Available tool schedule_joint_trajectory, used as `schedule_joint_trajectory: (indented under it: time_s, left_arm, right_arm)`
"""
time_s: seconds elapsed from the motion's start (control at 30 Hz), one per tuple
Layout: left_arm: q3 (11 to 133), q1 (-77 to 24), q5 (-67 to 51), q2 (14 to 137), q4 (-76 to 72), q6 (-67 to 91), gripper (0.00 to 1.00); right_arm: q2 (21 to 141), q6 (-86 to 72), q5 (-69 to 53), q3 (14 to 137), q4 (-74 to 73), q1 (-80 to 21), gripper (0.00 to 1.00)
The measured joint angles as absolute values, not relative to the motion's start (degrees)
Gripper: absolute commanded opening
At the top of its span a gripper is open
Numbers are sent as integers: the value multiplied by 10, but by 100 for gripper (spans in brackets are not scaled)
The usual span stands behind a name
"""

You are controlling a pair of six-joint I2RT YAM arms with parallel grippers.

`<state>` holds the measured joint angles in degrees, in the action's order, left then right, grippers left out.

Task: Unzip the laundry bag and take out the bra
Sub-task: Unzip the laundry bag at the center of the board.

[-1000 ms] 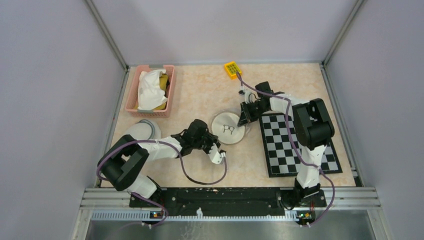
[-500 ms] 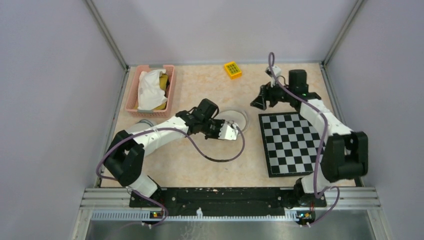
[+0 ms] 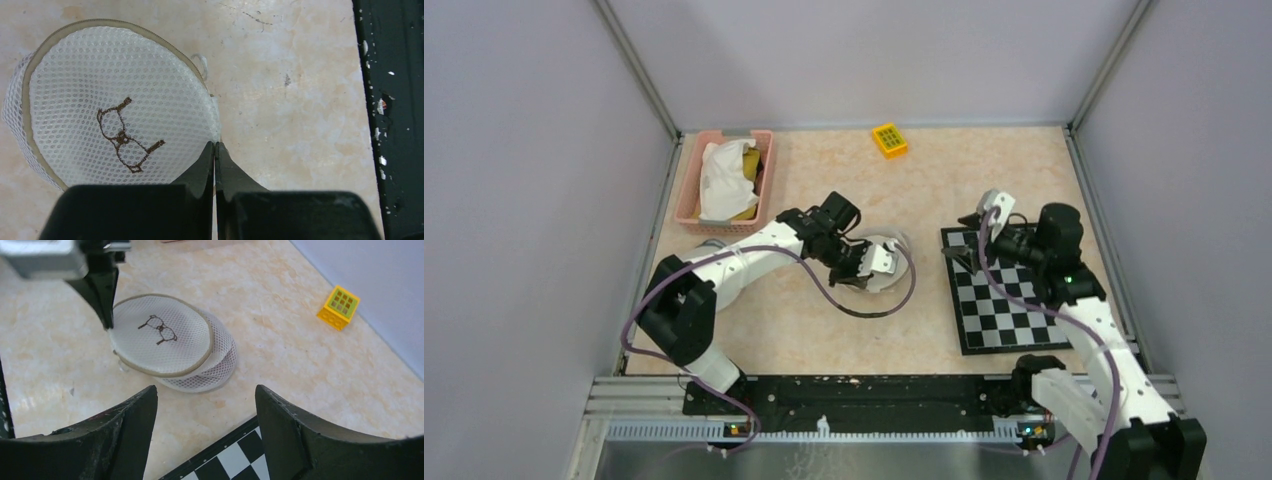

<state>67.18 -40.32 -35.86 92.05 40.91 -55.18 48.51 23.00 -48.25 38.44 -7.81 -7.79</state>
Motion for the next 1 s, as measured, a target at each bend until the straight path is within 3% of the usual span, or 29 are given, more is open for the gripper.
schedule_joint_trajectory:
  time_s: [0.27, 0.4, 0.57, 0.87, 1.0]
  left_arm:
    - [672, -382, -413, 920, 451, -557, 0]
    - [680, -367, -440, 920, 473, -556, 0]
    - [683, -353, -441, 915, 460, -552, 40]
    - [511, -376, -405, 777, 350, -618, 74]
    - [482, -395, -369, 772, 318, -667, 74]
  right_arm:
    - [325, 354, -492, 246, -64, -165, 65]
    - [321, 393, -475, 226, -43, -222, 63]
    - [377, 427, -441, 225, -12, -289, 62]
    - [425, 471, -406, 203, 9, -312, 61]
    - [449, 475, -398, 203, 9, -315, 59]
